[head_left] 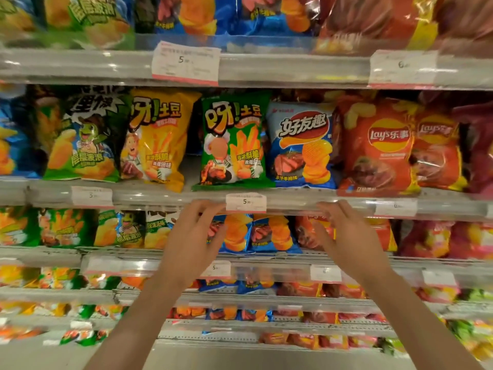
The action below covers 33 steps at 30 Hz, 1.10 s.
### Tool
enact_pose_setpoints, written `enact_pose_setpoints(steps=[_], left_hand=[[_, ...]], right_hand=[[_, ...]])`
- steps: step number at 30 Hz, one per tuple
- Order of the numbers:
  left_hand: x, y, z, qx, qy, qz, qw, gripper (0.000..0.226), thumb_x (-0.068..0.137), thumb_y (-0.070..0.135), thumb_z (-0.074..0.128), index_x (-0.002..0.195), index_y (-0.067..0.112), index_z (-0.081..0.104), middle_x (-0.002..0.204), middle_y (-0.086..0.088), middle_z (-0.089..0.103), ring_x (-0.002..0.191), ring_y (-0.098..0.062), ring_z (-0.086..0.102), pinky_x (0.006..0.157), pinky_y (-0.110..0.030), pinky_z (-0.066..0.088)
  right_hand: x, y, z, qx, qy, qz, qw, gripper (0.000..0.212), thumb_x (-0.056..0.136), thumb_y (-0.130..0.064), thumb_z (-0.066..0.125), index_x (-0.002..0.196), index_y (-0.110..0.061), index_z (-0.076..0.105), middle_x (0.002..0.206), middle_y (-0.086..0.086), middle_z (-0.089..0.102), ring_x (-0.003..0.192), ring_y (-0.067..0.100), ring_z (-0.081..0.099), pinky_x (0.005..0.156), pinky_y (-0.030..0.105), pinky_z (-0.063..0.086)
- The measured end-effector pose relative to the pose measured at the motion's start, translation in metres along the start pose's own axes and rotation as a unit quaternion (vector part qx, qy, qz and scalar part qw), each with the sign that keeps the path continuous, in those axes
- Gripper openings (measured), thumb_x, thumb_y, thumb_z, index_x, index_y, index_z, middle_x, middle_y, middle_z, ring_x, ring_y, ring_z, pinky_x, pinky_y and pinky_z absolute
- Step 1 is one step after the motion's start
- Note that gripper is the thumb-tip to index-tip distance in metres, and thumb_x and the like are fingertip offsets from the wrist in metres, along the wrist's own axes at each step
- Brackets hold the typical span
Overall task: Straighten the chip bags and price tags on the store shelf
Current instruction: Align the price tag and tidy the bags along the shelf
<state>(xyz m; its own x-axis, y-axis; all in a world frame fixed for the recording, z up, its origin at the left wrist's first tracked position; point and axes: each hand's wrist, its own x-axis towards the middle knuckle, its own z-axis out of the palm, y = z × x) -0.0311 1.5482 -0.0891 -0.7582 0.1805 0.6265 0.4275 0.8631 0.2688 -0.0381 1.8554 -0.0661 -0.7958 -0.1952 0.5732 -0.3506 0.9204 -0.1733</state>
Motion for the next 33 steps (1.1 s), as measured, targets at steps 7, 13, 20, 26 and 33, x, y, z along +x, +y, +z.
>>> enact_pose_setpoints(steps=[7, 13, 20, 26, 33], left_hand=[[0.044, -0.026, 0.012, 0.052, 0.003, 0.085, 0.995, 0.033, 0.088, 0.027, 0.072, 0.118, 0.015, 0.065, 0.104, -0.005, 0.056, 0.094, -0.022, 0.056, 0.073, -0.035, 0.053], [0.046, -0.036, 0.024, 0.008, 0.022, 0.077, 0.997, 0.032, 0.088, 0.036, 0.072, 0.115, 0.018, 0.067, 0.102, -0.002, 0.055, 0.09, -0.017, 0.055, 0.069, -0.029, 0.05], [0.046, -0.037, 0.026, -0.004, 0.031, 0.067, 0.997, 0.033, 0.086, 0.039, 0.072, 0.114, 0.022, 0.068, 0.101, -0.001, 0.055, 0.085, -0.016, 0.055, 0.068, -0.03, 0.049], [0.047, -0.037, 0.027, -0.026, 0.015, 0.048, 0.998, 0.036, 0.089, 0.049, 0.059, 0.118, 0.027, 0.064, 0.103, 0.003, 0.052, 0.087, -0.013, 0.055, 0.069, -0.032, 0.05], [0.047, -0.034, 0.025, -0.031, 0.001, 0.035, 0.999, 0.037, 0.089, 0.052, 0.055, 0.118, 0.03, 0.061, 0.104, 0.006, 0.05, 0.087, -0.011, 0.054, 0.07, -0.033, 0.05]], right_hand=[[0.054, -0.04, 0.033, 0.009, -0.017, -0.202, 0.979, 0.018, 0.089, -0.017, 0.069, 0.106, -0.015, 0.069, 0.097, 0.004, 0.064, 0.085, 0.026, 0.063, 0.071, 0.038, 0.052], [0.06, -0.051, 0.056, 0.108, -0.038, -0.126, 0.985, 0.026, 0.092, -0.019, 0.067, 0.118, -0.018, 0.065, 0.1, -0.003, 0.06, 0.093, 0.018, 0.057, 0.082, 0.034, 0.05], [0.063, -0.055, 0.05, 0.113, -0.065, -0.11, 0.985, 0.025, 0.091, -0.022, 0.067, 0.116, -0.019, 0.064, 0.091, -0.016, 0.045, 0.088, 0.013, 0.053, 0.079, 0.031, 0.049], [0.086, -0.063, 0.008, 0.255, -0.104, 0.015, 0.961, 0.014, 0.09, -0.027, 0.07, 0.103, -0.024, 0.064, 0.084, -0.011, 0.064, 0.079, 0.007, 0.062, 0.072, 0.031, 0.054], [0.156, -0.088, -0.004, 0.335, -0.16, 0.095, 0.924, 0.08, 0.095, -0.044, 0.06, 0.156, -0.034, 0.009, 0.118, -0.018, 0.057, 0.102, 0.006, 0.064, 0.092, 0.034, 0.053]])
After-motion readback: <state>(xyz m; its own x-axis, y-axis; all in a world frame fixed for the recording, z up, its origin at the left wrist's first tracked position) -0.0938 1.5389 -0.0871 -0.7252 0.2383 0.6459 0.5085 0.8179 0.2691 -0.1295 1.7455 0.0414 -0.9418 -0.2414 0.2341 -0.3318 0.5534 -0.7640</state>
